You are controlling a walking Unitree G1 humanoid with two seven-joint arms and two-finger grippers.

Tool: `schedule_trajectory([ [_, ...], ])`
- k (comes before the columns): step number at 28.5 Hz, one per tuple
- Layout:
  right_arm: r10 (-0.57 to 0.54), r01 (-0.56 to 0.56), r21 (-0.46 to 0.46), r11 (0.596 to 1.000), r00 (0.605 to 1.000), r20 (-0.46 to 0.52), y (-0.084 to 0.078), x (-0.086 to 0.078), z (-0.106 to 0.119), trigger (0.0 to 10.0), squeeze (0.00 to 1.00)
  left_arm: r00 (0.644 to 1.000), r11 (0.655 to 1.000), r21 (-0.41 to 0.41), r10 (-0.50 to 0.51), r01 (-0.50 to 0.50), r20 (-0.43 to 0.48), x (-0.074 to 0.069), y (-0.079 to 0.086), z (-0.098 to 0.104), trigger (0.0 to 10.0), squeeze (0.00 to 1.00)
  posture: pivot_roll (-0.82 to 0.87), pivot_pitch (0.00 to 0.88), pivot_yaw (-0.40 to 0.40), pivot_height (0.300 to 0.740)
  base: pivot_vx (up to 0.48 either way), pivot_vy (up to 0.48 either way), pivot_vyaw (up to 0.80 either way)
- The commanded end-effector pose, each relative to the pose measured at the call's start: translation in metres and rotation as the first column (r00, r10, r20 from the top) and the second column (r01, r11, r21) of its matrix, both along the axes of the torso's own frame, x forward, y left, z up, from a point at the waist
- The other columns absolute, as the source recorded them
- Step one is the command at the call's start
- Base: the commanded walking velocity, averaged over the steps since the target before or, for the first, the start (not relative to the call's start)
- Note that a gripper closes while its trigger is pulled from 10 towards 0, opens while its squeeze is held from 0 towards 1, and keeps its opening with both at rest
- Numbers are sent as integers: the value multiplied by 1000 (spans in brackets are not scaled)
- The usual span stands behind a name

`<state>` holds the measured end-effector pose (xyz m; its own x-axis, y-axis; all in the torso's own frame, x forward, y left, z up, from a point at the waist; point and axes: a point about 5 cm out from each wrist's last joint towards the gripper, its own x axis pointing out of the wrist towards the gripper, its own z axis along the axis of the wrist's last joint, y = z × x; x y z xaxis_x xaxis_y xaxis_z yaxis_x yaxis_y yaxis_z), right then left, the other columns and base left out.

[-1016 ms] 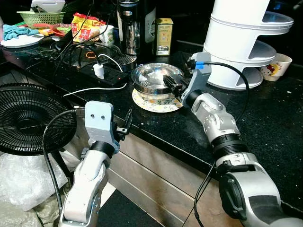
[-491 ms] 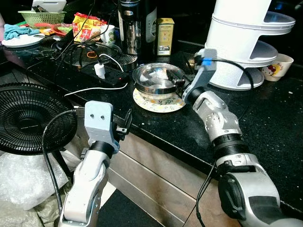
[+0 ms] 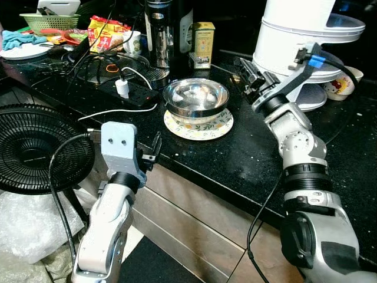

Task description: Kitchen organization

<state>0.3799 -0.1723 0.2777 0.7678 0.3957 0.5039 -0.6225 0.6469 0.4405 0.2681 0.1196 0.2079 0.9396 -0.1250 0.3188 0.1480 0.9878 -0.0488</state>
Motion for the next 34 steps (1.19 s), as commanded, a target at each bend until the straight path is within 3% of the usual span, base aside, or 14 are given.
schedule_trajectory([
  [1, 10, -13, 82, 997, 999, 45, -14, -6, 6, 10000, 0, 998, 999, -1, -44, 44, 49, -2, -5, 7, 10000, 0, 70, 0, 13, 740, 0, 0, -769],
  [9, -12, 7, 105, 994, 999, 47, -27, -6, 6, 10000, 0, 995, 996, 35, -84, 83, 47, -3, -13, 5, 10000, 0, 68, 0, 14, 740, 0, 0, -769],
  [10, -102, 102, 38, 994, 995, 5, -32, -1, 3, 10000, 0, 995, 995, 46, -92, 90, 42, -3, -15, 3, 10000, 0, 68, 0, 15, 740, 0, 0, -769],
  [11, -102, 102, 38, 994, 995, 5, -32, -1, 3, 10000, 0, 995, 995, 46, -92, 90, 42, -3, -15, 3, 10000, 0, 68, 0, 15, 740, 0, 0, -769],
  [12, -173, 173, -47, 984, 985, -8, -33, 2, 1, 10000, 0, 995, 994, 50, -94, 92, 39, -3, -16, 2, 10000, 0, 66, 0, 16, 740, 0, 0, -769],
  [14, -274, 262, -177, 949, 960, -48, -34, 8, -7, 10000, 0, 995, 994, 59, -97, 95, 34, -3, -16, 1, 10000, 0, 63, 0, 17, 740, 0, 0, -769],
  [17, -366, 325, -271, 906, 923, -116, -36, 14, -18, 10000, 0, 996, 994, 80, -81, 80, 20, -1, -15, -3, 10000, 0, 63, 0, 16, 740, 0, 0, -765],
  [19, -416, 363, -339, 868, 904, -97, -37, 14, -20, 10000, 0, 996, 994, 81, -82, 80, 18, 0, -15, -4, 10000, 0, 61, 0, 15, 740, 0, 0, -763],
  [20, -416, 363, -339, 868, 904, -97, -37, 14, -20, 10000, 0, 996, 994, 81, -82, 80, 18, 0, -15, -4, 10000, 0, 61, 0, 15, 740, 0, 0, -763],
  [24, -501, 410, -500, 762, 864, -54, -38, 17, -23, 10000, 0, 996, 993, 88, -82, 80, 18, 0, -16, -4, 10000, 0, 60, 0, 17, 740, 0, 0, -763],
  [27, -529, 422, -535, 732, 847, -56, -39, 19, -27, 10000, 0, 996, 993, 90, -82, 80, 17, 0, -16, -5, 10000, 0, 59, 0, 17, 740, 0, 0, -763],
  [28, -584, 445, -586, 677, 810, -60, -43, 21, -34, 10000, 0, 996, 992, 93, -83, 81, 17, 0, -17, -5, 10000, 0, 62, 0, 14, 740, 0, 0, -763],
  [32, -612, 455, -611, 648, 788, -62, -46, 22, -37, 10000, 0, 996, 992, 95, -83, 81, 17, 0, -17, -5, 10000, 0, 64, 0, 13, 740, 0, 0, -763],
  [34, -627, 449, -658, 605, 778, -46, -45, 23, -40, 10000, 0, 996, 992, 97, -82, 80, 18, 0, -17, -6, 10000, 0, 64, 0, 12, 740, 0, 0, -763],
])
